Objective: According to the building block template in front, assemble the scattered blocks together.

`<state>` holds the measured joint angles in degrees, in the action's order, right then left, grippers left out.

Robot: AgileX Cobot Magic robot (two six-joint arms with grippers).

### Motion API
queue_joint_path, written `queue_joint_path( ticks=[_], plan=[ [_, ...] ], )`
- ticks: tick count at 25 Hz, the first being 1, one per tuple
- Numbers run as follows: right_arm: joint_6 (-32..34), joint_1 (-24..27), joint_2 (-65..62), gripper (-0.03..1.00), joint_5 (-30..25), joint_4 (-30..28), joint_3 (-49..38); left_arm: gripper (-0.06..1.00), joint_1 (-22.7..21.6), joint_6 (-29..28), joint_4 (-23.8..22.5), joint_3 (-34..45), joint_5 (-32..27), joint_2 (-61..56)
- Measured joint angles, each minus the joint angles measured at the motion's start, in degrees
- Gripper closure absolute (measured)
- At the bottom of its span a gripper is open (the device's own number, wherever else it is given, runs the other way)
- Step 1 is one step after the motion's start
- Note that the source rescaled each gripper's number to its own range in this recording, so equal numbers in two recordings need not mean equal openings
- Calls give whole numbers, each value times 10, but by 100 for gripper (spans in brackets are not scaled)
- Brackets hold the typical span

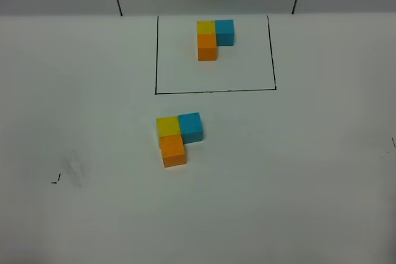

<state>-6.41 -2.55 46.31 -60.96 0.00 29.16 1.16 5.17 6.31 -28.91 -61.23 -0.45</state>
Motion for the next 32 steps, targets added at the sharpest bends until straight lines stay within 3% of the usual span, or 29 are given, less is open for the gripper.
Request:
queue_joint_path(
  ticks=[8,16,32],
  plan=[
    [0,2,-119,96,-2,0,0,94,0,0,0,0,0,0],
    [1,82,-224,96,-3,0,0,94,0,0,0,0,0,0],
    [12,114,-398,96,-3,-6,-1,94,0,0,0,0,0,0]
  ],
)
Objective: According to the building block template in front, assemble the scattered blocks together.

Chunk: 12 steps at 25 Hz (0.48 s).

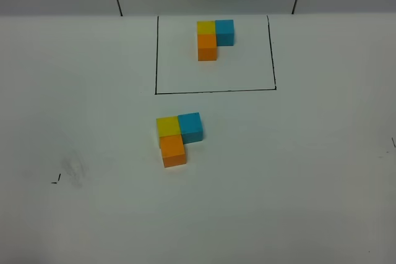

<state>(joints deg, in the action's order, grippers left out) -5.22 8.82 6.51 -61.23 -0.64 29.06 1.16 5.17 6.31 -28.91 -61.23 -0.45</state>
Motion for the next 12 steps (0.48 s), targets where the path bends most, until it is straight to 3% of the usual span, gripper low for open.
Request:
queue_joint_path(
  ticks=[12],
  plan=[
    [0,1,-67,96,-1,0,-2,94,0,0,0,0,0,0]
  ],
)
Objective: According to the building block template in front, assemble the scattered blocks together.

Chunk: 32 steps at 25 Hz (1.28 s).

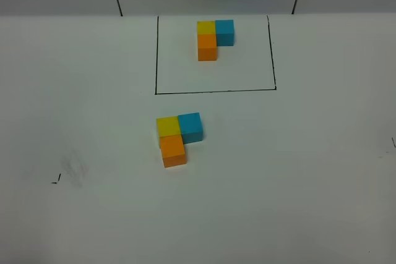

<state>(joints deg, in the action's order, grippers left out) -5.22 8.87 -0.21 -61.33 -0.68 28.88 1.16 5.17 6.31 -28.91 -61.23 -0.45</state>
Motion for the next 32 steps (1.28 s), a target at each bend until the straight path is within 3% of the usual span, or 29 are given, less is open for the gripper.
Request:
queue_joint_path(
  ticks=[32],
  plan=[
    [0,0,0,96,0,0,0,94,0,0,0,0,0,0]
  ],
)
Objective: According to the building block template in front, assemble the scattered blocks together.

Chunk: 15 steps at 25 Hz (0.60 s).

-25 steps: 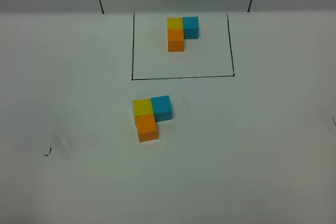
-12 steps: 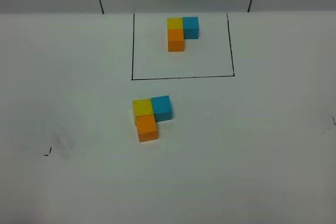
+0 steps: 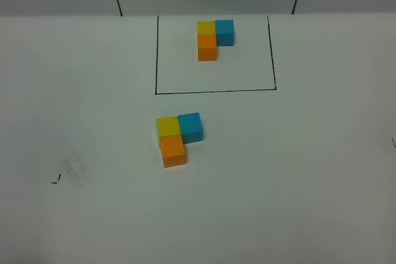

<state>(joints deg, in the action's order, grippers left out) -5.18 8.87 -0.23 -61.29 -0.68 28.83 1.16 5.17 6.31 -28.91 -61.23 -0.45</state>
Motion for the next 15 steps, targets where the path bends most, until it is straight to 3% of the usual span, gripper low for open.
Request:
queue_joint_path(
  ticks=[15],
  plan=[
    [1,0,0,96,0,0,0,94,0,0,0,0,0,0]
  ],
)
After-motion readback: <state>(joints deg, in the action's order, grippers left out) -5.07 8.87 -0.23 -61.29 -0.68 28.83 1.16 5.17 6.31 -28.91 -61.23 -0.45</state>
